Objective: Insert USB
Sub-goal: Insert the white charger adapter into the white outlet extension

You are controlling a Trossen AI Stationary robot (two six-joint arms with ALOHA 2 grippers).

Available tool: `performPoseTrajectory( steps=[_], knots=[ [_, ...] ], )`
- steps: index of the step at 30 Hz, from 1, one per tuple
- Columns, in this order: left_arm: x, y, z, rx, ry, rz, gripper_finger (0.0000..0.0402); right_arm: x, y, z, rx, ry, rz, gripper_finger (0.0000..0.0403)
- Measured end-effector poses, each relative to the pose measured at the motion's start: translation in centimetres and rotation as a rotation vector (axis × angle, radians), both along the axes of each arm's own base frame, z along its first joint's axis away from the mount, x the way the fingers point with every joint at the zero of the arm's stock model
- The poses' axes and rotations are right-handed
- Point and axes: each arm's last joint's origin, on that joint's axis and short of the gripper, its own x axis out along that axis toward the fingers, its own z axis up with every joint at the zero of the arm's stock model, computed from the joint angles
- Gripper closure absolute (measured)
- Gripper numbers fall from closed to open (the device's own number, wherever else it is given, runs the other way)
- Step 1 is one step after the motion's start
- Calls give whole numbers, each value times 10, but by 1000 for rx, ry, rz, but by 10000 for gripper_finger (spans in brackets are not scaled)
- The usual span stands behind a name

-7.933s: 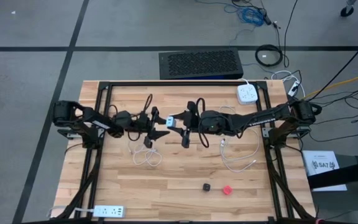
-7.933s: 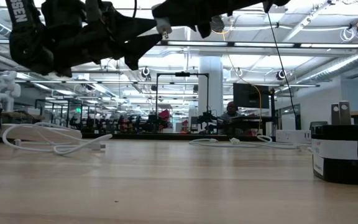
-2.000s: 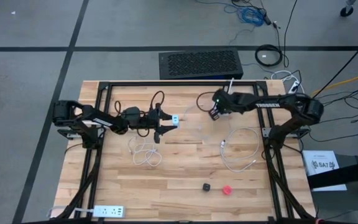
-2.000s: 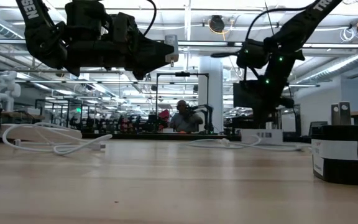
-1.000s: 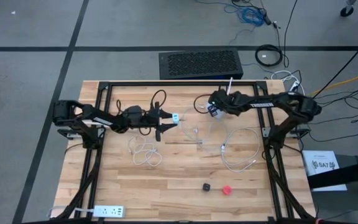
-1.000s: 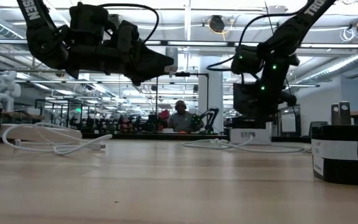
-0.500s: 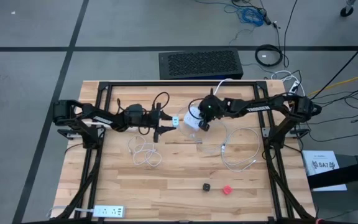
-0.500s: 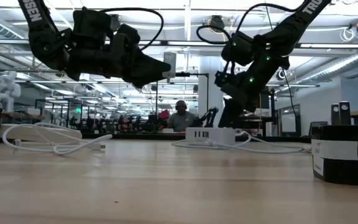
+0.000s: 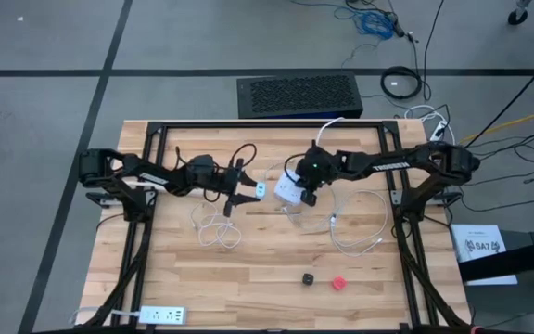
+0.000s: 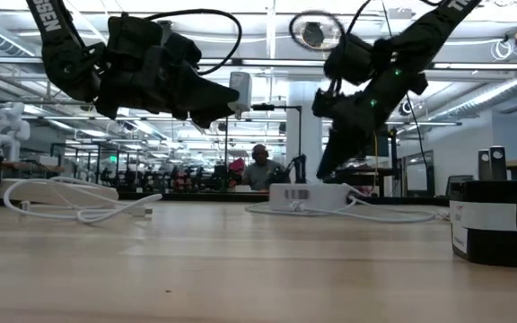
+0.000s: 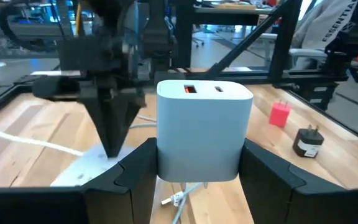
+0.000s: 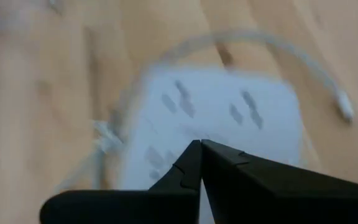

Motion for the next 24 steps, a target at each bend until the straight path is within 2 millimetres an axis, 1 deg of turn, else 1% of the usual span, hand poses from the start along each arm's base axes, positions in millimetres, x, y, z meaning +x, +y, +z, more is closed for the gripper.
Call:
performPoseTrajectory(
  steps=[3, 6, 11, 14, 18, 24],
  knots=[
    [0, 0, 0, -1, 4, -3, 208, 2, 2, 14, 8, -90, 36, 403],
    [0, 0, -1, -3, 9, -2, 208, 4, 7, 16, 12, -112, 63, 403],
    [0, 0, -2, -7, 22, -2, 208, 14, 20, 24, 23, -210, 78, 401],
    [0, -1, -3, -12, 32, -16, 208, 21, 32, 30, 9, -289, 117, 383],
    [-1, -1, -3, -15, 31, -30, 208, 28, 49, 39, -6, -391, 171, 330],
    [-1, -1, -3, -19, 32, -33, 208, 35, 62, 52, -68, -517, 116, 207]
  ],
)
